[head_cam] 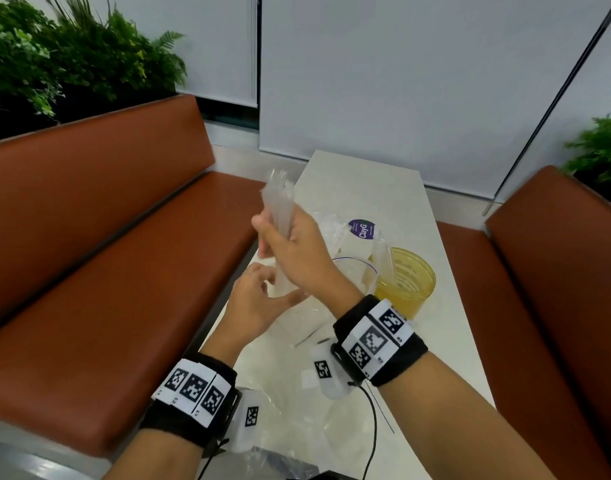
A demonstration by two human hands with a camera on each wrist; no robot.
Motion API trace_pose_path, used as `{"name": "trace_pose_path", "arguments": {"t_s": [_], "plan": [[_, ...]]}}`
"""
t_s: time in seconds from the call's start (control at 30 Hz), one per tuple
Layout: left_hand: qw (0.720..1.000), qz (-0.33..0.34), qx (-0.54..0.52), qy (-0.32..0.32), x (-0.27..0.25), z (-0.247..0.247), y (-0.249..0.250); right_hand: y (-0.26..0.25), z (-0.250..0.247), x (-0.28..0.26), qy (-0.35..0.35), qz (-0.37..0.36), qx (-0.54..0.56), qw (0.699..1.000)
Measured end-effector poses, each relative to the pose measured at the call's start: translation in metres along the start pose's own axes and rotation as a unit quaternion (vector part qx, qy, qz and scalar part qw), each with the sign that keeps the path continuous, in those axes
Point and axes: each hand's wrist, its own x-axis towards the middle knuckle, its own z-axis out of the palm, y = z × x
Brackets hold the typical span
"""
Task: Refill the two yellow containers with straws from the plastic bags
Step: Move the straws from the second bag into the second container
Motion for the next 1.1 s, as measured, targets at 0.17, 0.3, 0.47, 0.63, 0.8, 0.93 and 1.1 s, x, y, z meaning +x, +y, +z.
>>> {"name": "trace_pose_path", "arguments": {"t_s": [0.17, 0.3, 0.47, 0.63, 0.8, 0.93, 1.1], "plan": [[1.0, -0.021, -0.001, -0.001, -0.003, -0.008, 0.004, -0.068, -0.051, 0.026, 0.1, -0.092, 0.095, 0.986], [1.0, -0.015, 0.016, 0.006, -0.002, -0.008, 0.003, -0.089, -0.12, 0.04, 0.196, -0.161, 0.134, 0.958], [1.0, -0.024, 0.011, 0.015, 0.001, -0.009, 0.001, -0.025, -0.176, 0.042, 0.287, -0.121, -0.012, 0.95], [1.0, -0.018, -0.015, 0.016, -0.001, -0.008, 0.009, 0.076, -0.184, 0.025, 0.286, 0.027, -0.112, 0.951], [0.999, -0.018, -0.027, 0.008, -0.001, -0.009, 0.01, 0.147, -0.178, -0.002, 0.292, 0.175, -0.138, 0.93], [0.998, -0.037, -0.057, -0.013, -0.002, -0.011, 0.012, 0.16, -0.179, -0.014, 0.281, 0.278, -0.168, 0.903], [0.994, -0.049, -0.102, -0.011, -0.003, -0.011, 0.011, 0.12, -0.179, -0.008, 0.305, 0.187, -0.188, 0.915]]}}
